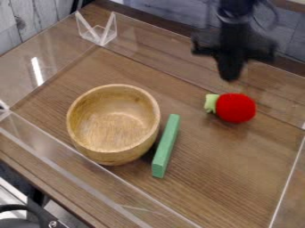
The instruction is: Move the red fruit to the left
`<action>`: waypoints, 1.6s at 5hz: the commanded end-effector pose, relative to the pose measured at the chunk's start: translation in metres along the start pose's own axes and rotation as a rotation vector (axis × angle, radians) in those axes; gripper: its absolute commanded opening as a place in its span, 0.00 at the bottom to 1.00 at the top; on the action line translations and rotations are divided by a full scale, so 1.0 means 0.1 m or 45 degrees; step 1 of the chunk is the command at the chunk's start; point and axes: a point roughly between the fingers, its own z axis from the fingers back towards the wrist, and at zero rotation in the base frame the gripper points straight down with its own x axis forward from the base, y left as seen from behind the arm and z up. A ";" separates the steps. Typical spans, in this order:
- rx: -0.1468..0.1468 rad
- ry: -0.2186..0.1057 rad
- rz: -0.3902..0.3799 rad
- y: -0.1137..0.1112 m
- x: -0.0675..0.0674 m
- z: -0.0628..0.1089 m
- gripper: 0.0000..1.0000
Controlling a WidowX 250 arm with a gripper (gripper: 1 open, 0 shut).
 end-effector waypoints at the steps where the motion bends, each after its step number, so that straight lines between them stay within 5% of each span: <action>1: -0.059 -0.088 -0.025 -0.11 0.16 0.28 0.00; 2: -0.064 -0.051 -0.112 -0.26 0.04 0.07 1.00; 3: -0.068 -0.011 -0.210 -0.41 -0.07 -0.19 1.00; 4: -0.055 -0.015 -0.184 -0.36 -0.04 -0.12 0.00; 5: -0.029 -0.010 -0.152 -0.32 -0.03 -0.13 0.00; 7: -0.035 0.009 -0.188 -0.26 0.04 0.00 0.00; 8: -0.009 0.015 -0.128 -0.21 0.00 0.01 1.00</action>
